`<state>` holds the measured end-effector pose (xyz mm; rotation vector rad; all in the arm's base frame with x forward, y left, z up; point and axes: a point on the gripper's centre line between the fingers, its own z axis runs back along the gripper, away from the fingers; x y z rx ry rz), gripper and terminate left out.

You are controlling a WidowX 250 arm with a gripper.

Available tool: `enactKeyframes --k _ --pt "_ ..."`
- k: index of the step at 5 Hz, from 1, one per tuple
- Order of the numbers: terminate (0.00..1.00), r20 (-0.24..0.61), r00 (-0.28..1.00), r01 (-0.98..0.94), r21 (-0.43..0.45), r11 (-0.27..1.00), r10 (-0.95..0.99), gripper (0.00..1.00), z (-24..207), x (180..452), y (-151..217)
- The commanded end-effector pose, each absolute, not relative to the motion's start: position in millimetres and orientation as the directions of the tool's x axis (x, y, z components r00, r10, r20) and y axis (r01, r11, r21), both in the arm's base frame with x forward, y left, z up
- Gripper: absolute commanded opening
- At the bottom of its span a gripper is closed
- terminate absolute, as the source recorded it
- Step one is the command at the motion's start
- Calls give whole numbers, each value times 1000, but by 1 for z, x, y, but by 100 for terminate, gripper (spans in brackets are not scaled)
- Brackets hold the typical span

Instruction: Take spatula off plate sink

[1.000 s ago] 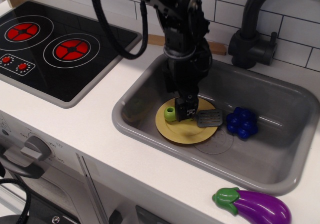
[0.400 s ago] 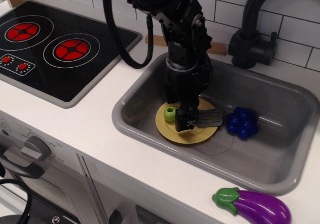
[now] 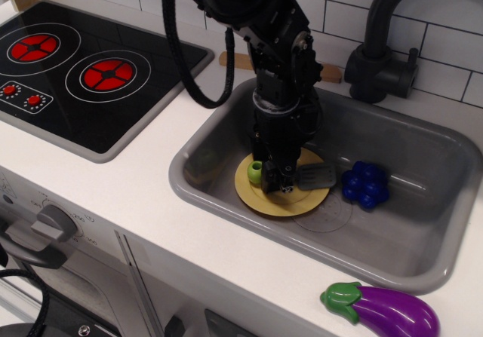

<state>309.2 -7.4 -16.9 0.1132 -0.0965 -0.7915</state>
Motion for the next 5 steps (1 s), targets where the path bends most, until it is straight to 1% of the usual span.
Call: enactKeyframes --k 1,2,3,4,5 --pt "0 57 697 701 156 696 -715 0 -15 316 -12" --pt "0 75 704 691 153 706 -706 0 1 317 -9" --pt "0 115 708 676 172 716 -697 0 22 317 -8" --pt "0 157 718 658 168 734 -679 0 40 317 -9" --pt "0 171 723 655 139 743 -670 0 53 314 -15"
